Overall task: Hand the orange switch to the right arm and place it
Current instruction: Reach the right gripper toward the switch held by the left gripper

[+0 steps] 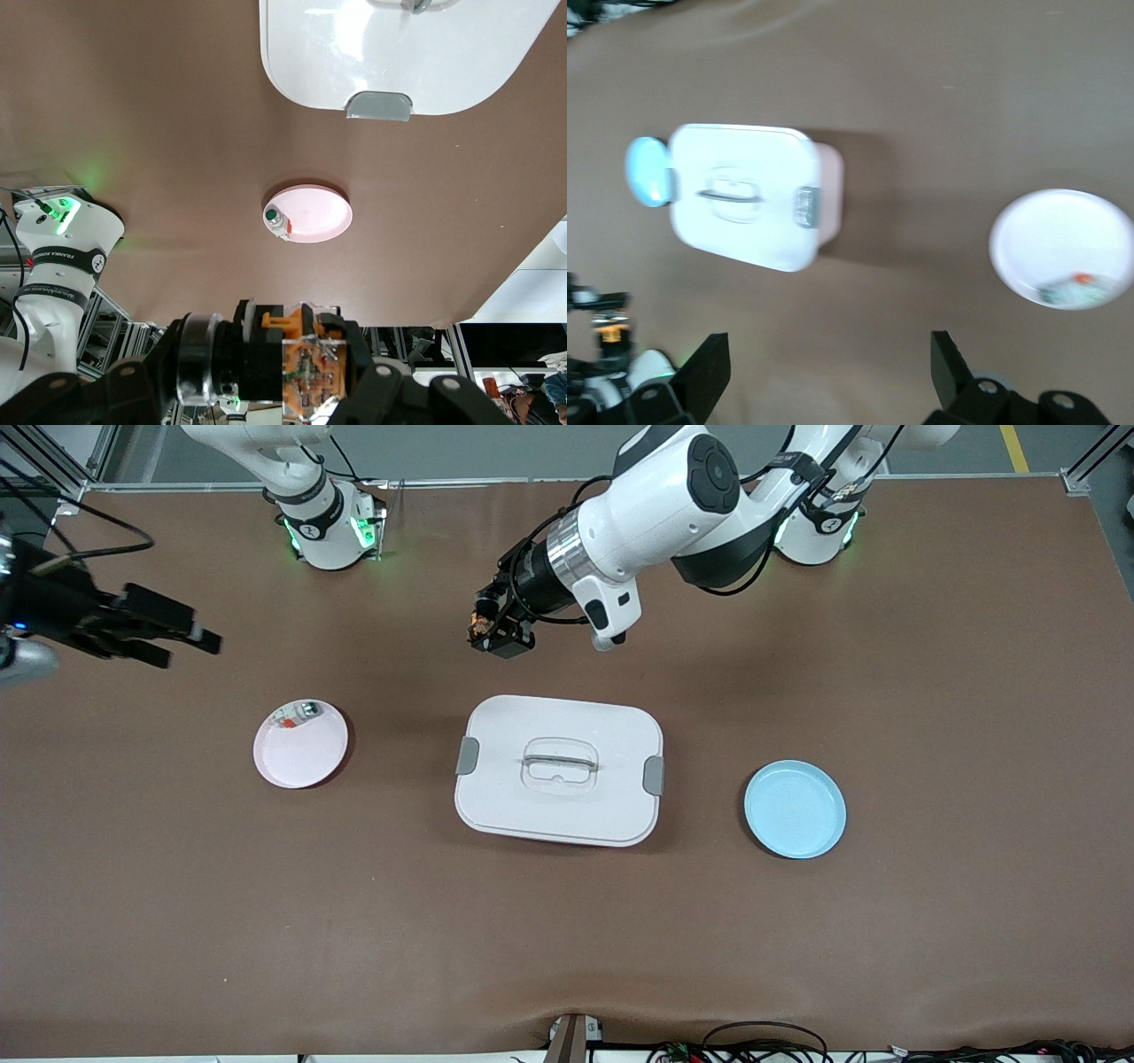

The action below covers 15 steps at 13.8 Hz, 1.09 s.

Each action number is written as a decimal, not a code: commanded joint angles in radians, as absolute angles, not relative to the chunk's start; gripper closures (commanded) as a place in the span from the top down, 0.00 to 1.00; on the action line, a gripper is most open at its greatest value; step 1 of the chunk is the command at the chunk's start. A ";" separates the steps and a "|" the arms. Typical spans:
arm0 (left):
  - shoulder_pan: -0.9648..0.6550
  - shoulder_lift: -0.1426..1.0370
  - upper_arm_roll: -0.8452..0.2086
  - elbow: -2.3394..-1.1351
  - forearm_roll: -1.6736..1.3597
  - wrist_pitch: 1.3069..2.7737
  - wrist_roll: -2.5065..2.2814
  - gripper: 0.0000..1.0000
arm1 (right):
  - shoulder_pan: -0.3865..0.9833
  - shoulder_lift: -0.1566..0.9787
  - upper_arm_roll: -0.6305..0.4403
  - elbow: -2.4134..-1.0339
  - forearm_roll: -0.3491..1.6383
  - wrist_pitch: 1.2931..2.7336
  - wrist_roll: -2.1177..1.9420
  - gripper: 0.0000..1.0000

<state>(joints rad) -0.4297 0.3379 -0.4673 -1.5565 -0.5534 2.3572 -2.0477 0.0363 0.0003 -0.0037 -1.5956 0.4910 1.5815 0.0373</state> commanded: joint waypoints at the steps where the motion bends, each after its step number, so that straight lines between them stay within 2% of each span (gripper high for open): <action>1: -0.439 0.344 -0.462 -1.532 -0.555 2.362 -2.065 0.32 | 0.095 -0.078 -0.009 -1.744 0.579 1.680 0.054 1.00; 8: -0.437 0.337 -0.462 -1.534 -0.558 2.362 -2.066 0.32 | 0.211 -0.184 -0.008 -1.942 0.722 1.801 0.055 1.00; 10: -0.433 0.336 -0.460 -1.534 -0.558 2.362 -2.062 0.32 | 0.257 -0.178 -0.008 -1.945 0.723 1.807 0.115 1.00; 15: -0.429 0.336 -0.460 -1.540 -0.557 2.362 -2.060 0.32 | 0.383 -0.167 -0.009 -1.942 0.723 1.933 0.280 1.00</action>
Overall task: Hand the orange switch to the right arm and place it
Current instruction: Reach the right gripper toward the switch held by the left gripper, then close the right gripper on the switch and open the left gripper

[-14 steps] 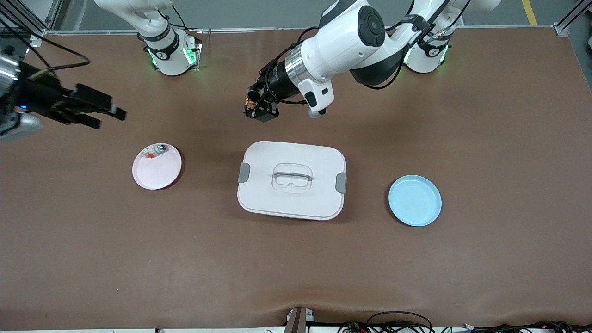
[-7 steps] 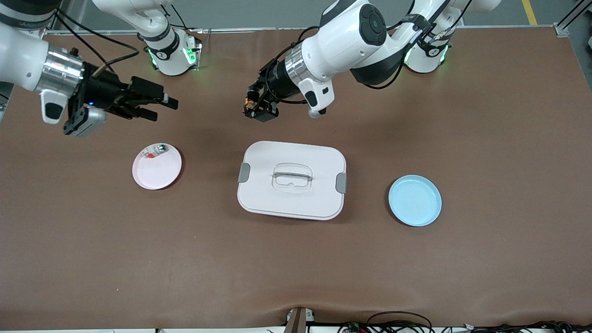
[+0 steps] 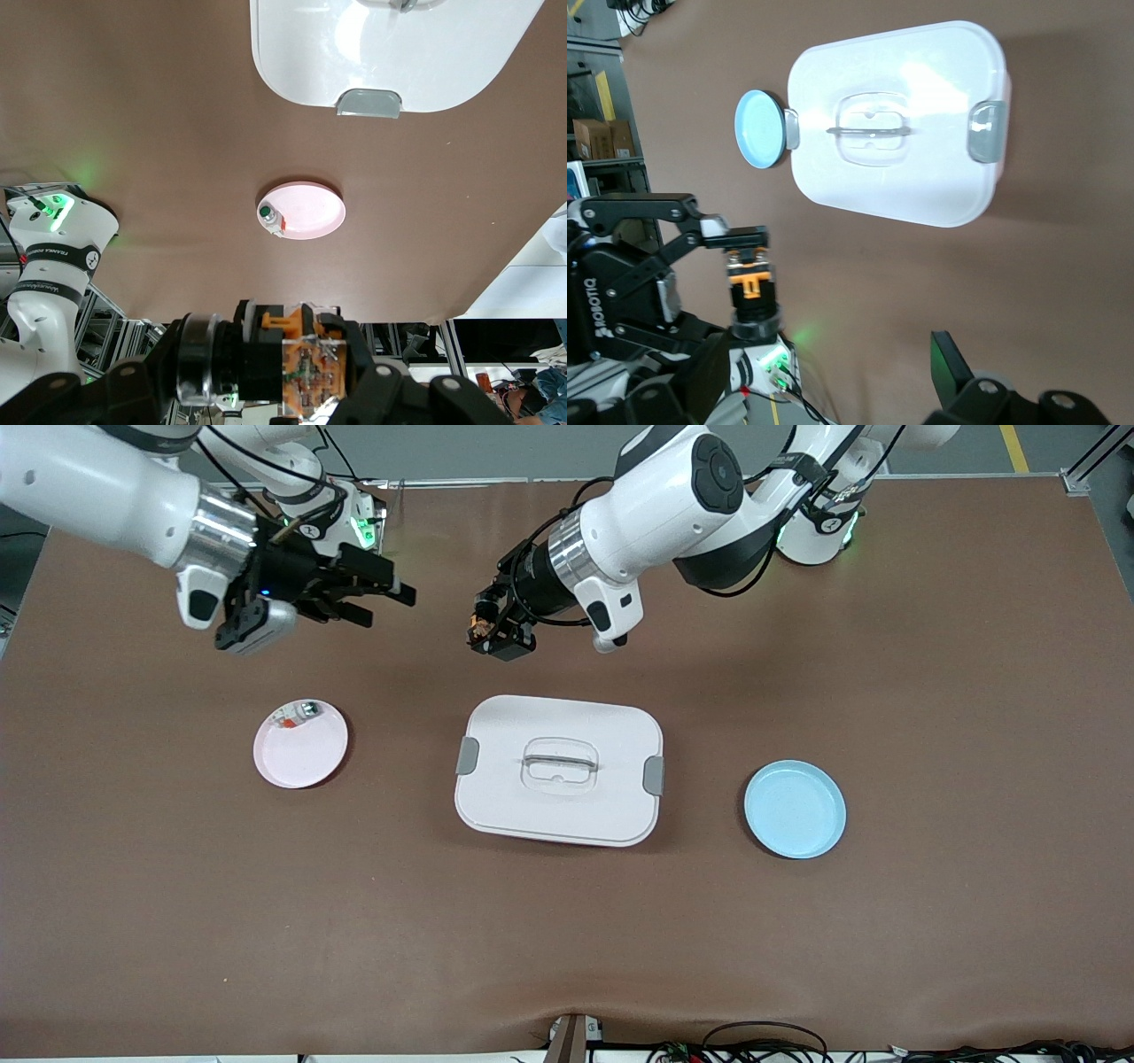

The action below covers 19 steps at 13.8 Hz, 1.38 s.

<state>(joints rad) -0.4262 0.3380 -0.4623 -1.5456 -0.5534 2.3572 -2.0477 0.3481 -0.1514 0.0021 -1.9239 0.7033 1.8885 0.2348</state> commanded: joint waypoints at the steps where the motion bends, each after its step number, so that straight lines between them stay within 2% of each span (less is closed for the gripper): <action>1: -0.430 0.336 -0.460 -1.540 -0.557 2.362 -2.062 0.32 | 0.406 -0.155 -0.009 -1.939 0.723 1.962 0.310 1.00; 4: -0.430 0.336 -0.460 -1.542 -0.557 2.362 -2.054 0.32 | 0.471 -0.120 -0.009 -1.933 0.723 2.058 0.379 1.00; 10: -0.431 0.334 -0.462 -1.546 -0.558 2.362 -2.054 0.32 | 0.521 -0.084 -0.009 -1.933 0.723 2.123 0.402 1.00; 19: -0.426 0.333 -0.462 -1.552 -0.558 2.362 -2.060 0.32 | 0.538 -0.074 -0.009 -1.941 0.719 2.123 0.403 1.00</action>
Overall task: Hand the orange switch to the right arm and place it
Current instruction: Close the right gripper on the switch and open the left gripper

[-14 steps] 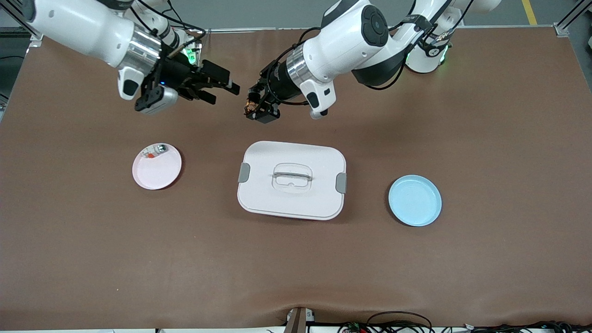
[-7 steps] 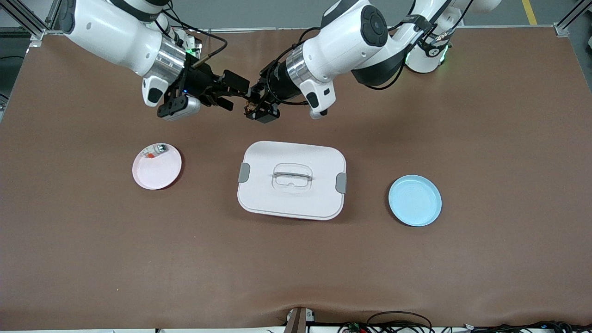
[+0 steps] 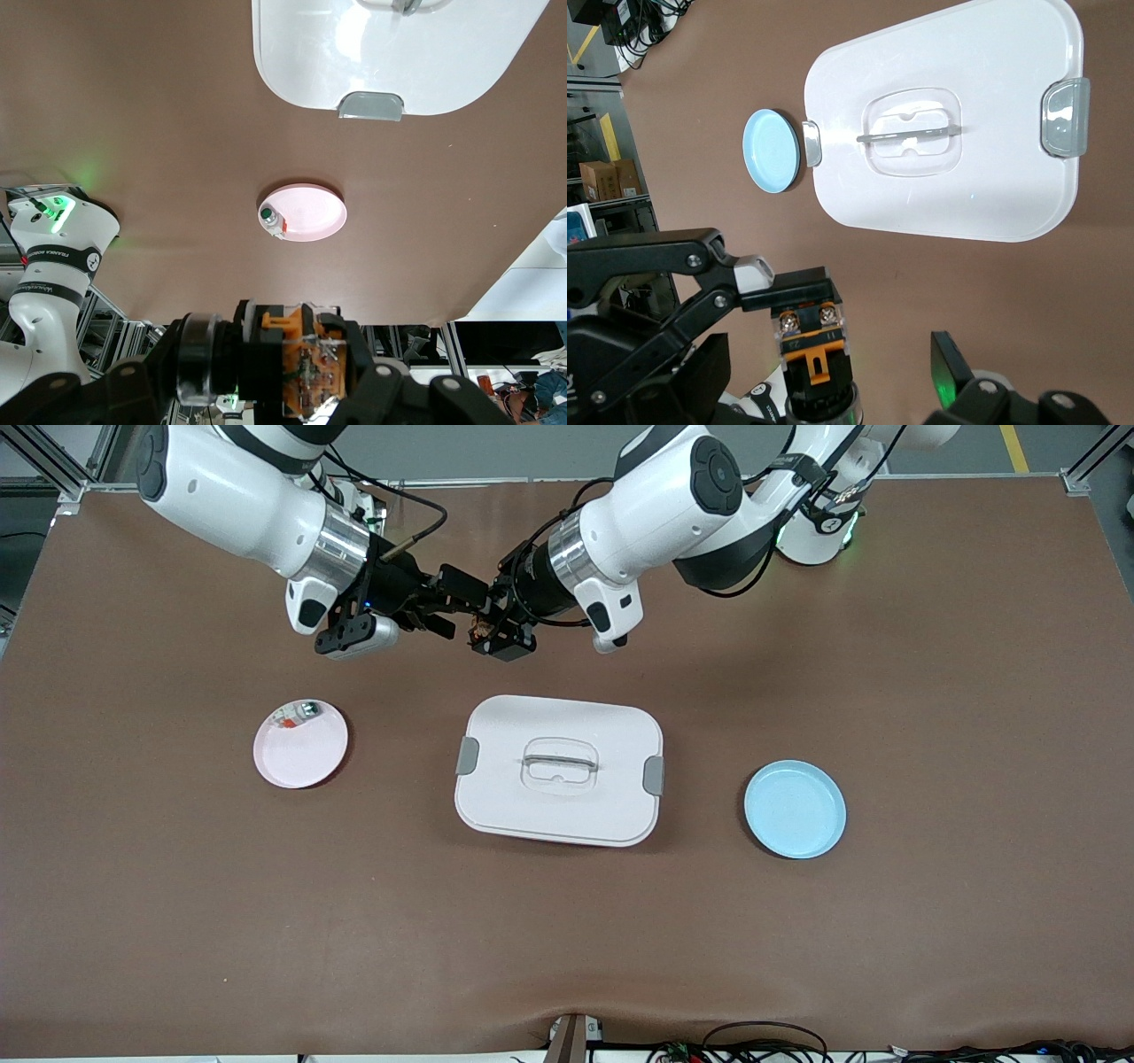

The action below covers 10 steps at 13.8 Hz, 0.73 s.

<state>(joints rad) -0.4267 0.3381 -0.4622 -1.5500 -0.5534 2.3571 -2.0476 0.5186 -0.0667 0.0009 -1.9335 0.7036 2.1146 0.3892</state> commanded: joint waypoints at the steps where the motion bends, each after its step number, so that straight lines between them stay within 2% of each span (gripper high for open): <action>1: -0.426 0.334 -0.462 -1.552 -0.558 2.362 -2.060 0.32 | 0.538 -0.074 -0.009 -1.940 0.719 2.123 0.403 0.88; 4: -0.426 0.333 -0.462 -1.552 -0.558 2.362 -2.062 0.32 | 0.543 -0.072 -0.009 -1.939 0.719 2.128 0.403 0.41; 5: -0.428 0.333 -0.462 -1.552 -0.558 2.362 -2.063 0.32 | 0.545 -0.066 -0.009 -1.936 0.719 2.129 0.403 0.19; 7: -0.431 0.331 -0.462 -1.549 -0.558 2.362 -2.065 0.32 | 0.549 -0.063 -0.009 -1.933 0.719 2.135 0.403 0.00; 10: -0.433 0.324 -0.463 -1.549 -0.558 2.362 -2.066 0.32 | 0.555 -0.057 -0.009 -1.933 0.721 2.143 0.405 0.00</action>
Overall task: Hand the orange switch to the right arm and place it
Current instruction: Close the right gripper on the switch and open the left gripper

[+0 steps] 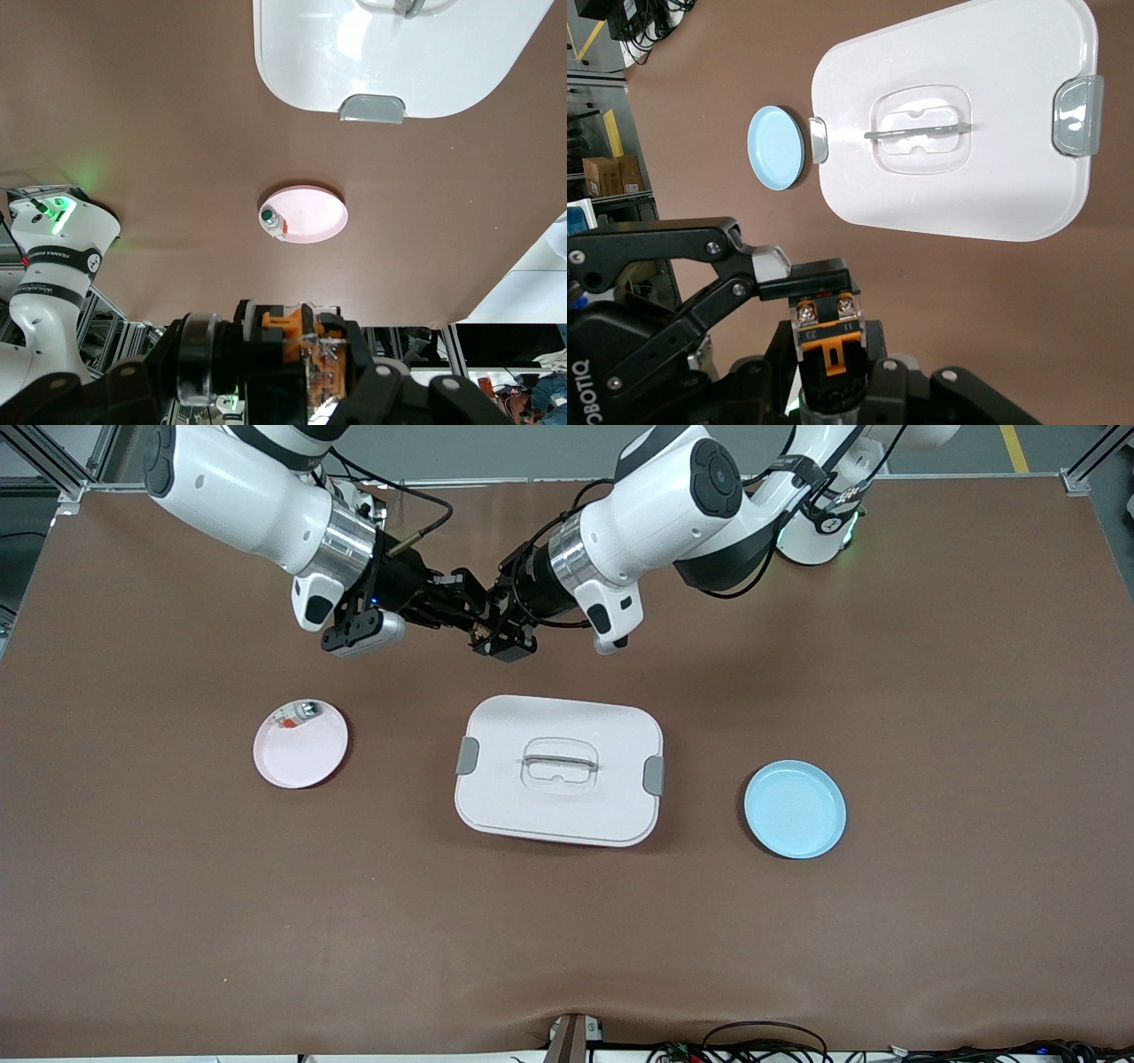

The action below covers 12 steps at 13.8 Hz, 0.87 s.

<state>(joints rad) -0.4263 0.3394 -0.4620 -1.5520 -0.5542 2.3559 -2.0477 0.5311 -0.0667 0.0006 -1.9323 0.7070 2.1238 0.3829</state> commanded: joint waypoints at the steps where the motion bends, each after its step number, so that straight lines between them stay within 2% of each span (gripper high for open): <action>1: -0.434 0.324 -0.463 -1.549 -0.558 2.362 -2.066 0.32 | 0.557 -0.055 -0.009 -1.933 0.721 2.144 0.405 0.00; 3: -0.433 0.324 -0.463 -1.549 -0.558 2.362 -2.066 0.33 | 0.557 -0.048 -0.009 -1.930 0.721 2.148 0.405 0.00; 6: -0.430 0.322 -0.462 -1.551 -0.557 2.362 -2.065 0.49 | 0.568 -0.045 -0.009 -1.928 0.721 2.160 0.405 0.00; 7: -0.428 0.322 -0.462 -1.551 -0.557 2.362 -2.063 0.73 | 0.568 -0.044 -0.009 -1.928 0.721 2.160 0.405 0.00; 8: -0.428 0.322 -0.460 -1.551 -0.557 2.362 -2.065 0.89 | 0.568 -0.041 -0.009 -1.927 0.721 2.160 0.405 0.00; 9: -0.428 0.322 -0.460 -1.551 -0.557 2.362 -2.065 1.00 | 0.569 -0.041 -0.009 -1.927 0.721 2.161 0.405 0.00; 12: -0.426 0.322 -0.460 -1.552 -0.557 2.362 -2.063 1.00 | 0.569 -0.041 -0.009 -1.925 0.721 2.161 0.405 0.00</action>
<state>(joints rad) -0.4224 0.3387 -0.4615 -1.5500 -0.5541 2.3554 -2.0475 0.5463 -0.0536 0.0002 -1.9324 0.7069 2.1478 0.3884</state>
